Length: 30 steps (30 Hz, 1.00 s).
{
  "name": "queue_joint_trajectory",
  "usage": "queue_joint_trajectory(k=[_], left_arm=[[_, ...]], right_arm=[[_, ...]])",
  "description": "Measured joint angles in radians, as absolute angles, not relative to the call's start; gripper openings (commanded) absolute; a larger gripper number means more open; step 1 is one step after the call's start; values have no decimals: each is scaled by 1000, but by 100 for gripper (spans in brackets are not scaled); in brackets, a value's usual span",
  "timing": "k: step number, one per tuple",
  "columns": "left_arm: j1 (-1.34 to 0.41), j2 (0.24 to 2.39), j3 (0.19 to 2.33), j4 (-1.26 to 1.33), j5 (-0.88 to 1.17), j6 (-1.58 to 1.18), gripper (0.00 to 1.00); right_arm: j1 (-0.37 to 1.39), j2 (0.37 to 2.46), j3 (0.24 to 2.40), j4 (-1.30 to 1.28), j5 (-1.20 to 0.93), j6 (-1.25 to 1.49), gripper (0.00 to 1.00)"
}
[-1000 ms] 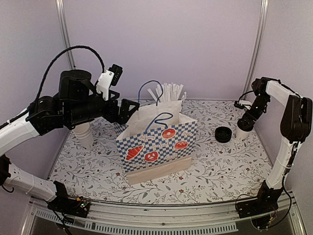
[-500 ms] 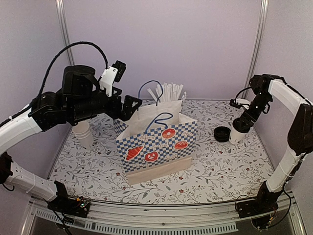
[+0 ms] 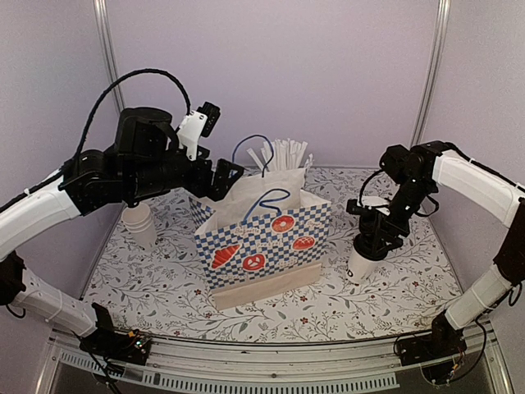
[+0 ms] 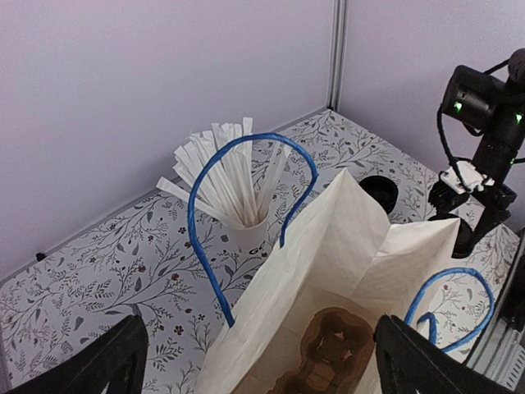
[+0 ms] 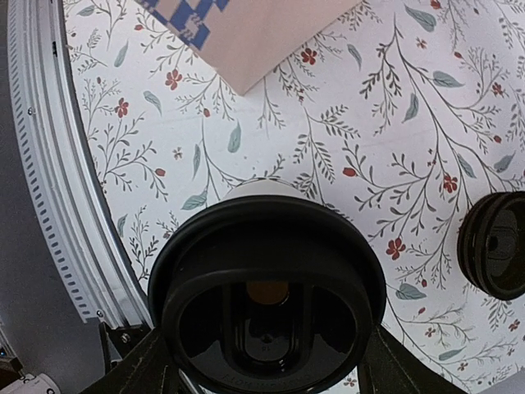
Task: Pack the takeout coffee
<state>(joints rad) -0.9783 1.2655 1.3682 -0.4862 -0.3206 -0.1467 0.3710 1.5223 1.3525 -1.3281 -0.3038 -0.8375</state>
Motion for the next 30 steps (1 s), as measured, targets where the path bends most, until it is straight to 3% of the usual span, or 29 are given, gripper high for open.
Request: queue_joint_trajectory(k=[24, 30], left_arm=[[-970, 1290, 1376, -495, -308, -159, 99], [-970, 1297, 1377, -501, -298, -165, 99]], right_arm=[[586, 1528, 1259, -1262, -227, -884, 81], [594, 1526, 1248, -1256, -219, -901, 94]])
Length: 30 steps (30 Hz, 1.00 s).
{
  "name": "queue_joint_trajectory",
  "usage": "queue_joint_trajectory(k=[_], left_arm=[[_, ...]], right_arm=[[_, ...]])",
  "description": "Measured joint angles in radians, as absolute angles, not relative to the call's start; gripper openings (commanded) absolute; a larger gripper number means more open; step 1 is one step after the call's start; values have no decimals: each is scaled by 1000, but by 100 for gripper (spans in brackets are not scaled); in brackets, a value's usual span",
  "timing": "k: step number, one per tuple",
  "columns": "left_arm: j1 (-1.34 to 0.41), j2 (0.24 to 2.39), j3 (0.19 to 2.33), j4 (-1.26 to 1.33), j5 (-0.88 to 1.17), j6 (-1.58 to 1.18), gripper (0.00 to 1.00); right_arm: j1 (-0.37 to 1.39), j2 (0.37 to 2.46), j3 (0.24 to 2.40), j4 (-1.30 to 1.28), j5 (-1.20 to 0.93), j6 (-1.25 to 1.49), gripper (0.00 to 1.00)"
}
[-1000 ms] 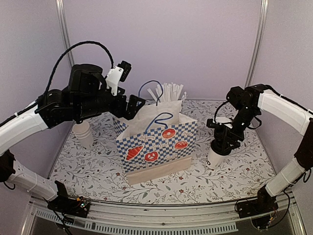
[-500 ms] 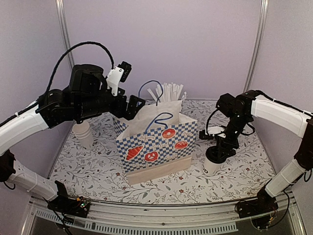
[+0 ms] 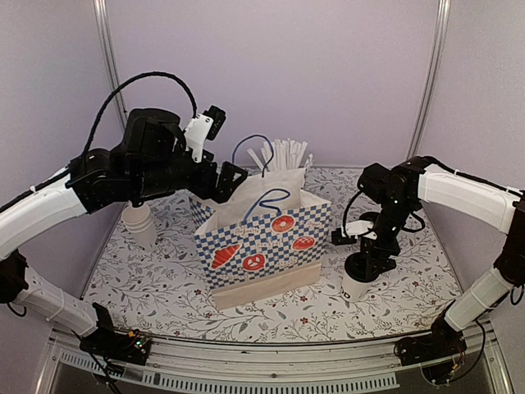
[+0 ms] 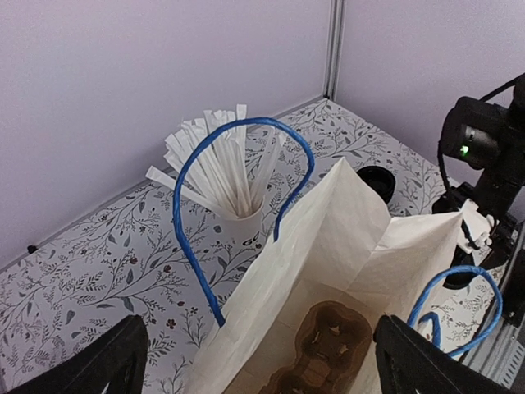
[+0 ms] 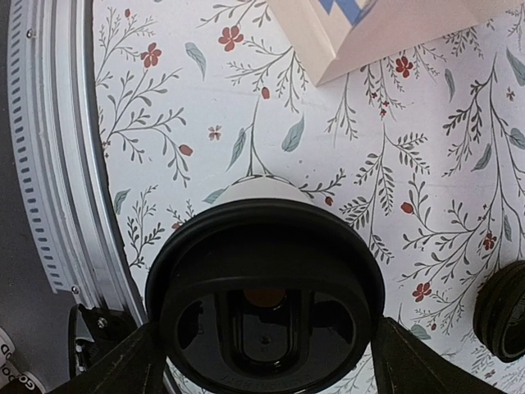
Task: Pack the takeout coffee
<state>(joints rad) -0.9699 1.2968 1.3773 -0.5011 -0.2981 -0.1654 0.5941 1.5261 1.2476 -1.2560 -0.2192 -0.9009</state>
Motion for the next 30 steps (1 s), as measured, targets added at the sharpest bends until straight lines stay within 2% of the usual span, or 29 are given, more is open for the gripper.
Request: queue_joint_trajectory(k=[3, 13, 19, 25, 30], left_arm=[[-970, 1297, 1379, -505, -295, -168, 99], [-967, 1298, 1421, -535, -295, -170, 99], [-966, 1298, 1424, -545, -295, -184, 99], [-966, 1298, 1424, -546, -295, -194, 99], [-966, 1290, 1422, -546, -297, -197, 99]], right_arm=[[595, 1526, 1248, -1254, -215, -908, 99], [595, 1496, 1314, -1267, -231, -944, 99], [585, 1413, 1325, -1181, -258, -940, 99], [571, 1427, 1402, -1231, -321, -1006, 82], [646, 1485, 1378, -1280, -266, -1020, 81]])
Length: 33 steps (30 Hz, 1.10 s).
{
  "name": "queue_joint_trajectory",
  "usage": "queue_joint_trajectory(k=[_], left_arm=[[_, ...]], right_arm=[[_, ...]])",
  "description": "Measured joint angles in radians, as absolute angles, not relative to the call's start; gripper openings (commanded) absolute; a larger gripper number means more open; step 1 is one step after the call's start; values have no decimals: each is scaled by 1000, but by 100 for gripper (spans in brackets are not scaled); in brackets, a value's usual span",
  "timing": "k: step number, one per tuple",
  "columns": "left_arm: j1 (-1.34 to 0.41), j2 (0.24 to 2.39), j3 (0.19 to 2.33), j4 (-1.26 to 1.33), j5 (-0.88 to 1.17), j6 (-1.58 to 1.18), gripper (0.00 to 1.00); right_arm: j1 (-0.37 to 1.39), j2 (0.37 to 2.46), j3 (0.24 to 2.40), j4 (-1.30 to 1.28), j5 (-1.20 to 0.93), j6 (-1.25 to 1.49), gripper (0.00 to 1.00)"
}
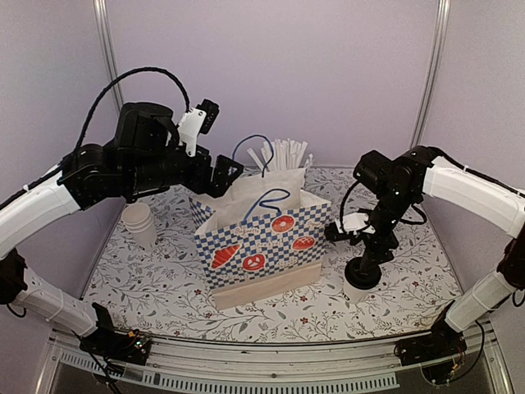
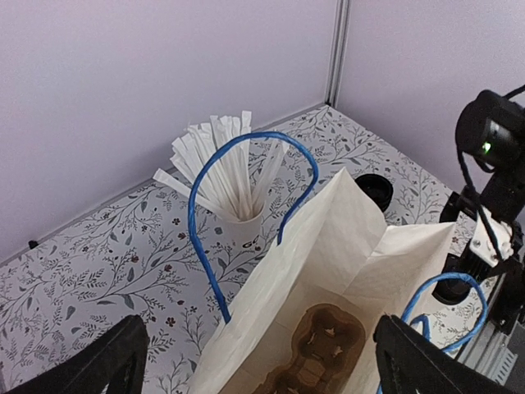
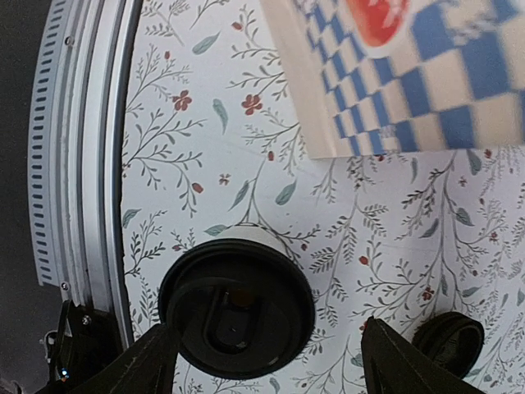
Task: Pack the takeout coffee
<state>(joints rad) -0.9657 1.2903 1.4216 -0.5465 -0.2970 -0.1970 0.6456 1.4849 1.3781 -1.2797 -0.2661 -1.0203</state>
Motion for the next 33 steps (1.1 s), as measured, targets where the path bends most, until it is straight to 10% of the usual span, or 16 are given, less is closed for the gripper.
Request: queue_joint_trajectory(k=[33], left_arm=[[-934, 1262, 1345, -537, -291, -199, 99]], right_arm=[[749, 1501, 1244, -1256, -83, -916, 82]])
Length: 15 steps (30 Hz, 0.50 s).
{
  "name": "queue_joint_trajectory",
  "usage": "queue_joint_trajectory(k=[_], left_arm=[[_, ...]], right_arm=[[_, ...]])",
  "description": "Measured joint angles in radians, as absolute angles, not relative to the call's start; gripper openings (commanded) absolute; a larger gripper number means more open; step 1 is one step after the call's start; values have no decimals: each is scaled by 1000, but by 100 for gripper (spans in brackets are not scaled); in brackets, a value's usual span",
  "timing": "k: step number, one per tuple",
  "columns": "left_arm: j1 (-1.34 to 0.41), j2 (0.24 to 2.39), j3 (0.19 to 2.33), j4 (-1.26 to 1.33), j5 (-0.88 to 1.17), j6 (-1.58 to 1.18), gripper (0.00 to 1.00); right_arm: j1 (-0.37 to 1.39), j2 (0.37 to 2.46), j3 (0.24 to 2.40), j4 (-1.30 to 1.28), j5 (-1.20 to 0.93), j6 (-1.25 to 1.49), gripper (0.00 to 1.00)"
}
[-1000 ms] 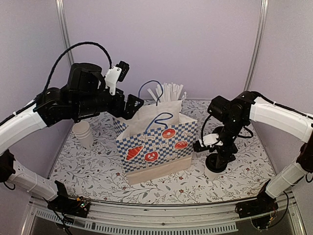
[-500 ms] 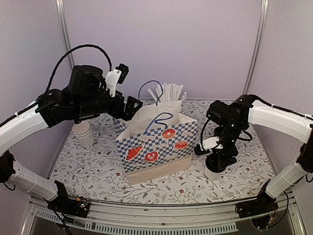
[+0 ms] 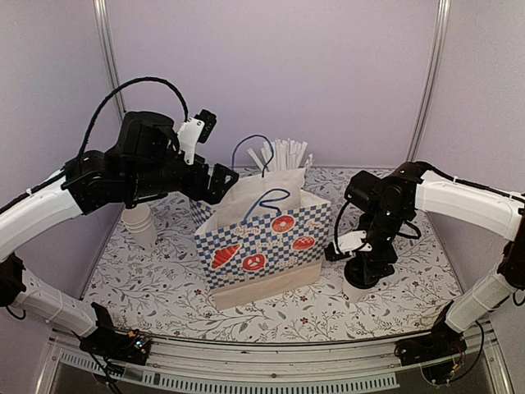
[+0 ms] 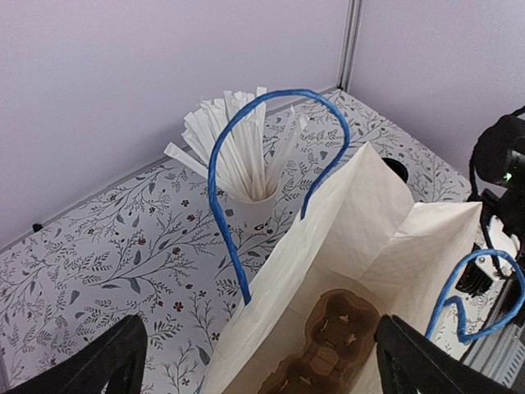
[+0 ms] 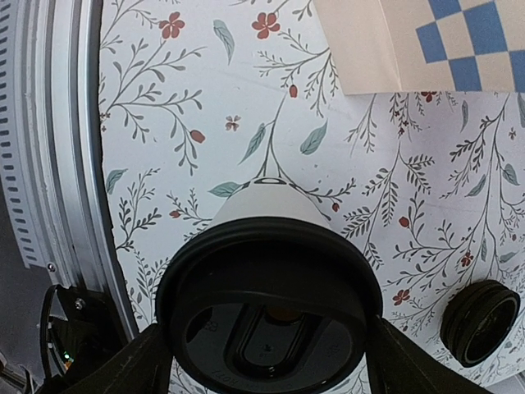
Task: Pack the takeout coffee
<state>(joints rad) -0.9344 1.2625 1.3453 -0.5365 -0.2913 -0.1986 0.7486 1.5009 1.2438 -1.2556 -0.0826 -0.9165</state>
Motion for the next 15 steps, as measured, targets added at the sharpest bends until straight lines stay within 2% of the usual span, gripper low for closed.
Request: queue_joint_trajectory(k=[9, 15], left_arm=[[-930, 1262, 1345, -536, -276, -199, 100], [-926, 1262, 1345, -536, -271, -199, 100]], right_arm=[[759, 1488, 1213, -1224, -69, -904, 80], [759, 1464, 1188, -1202, -55, -896, 64]])
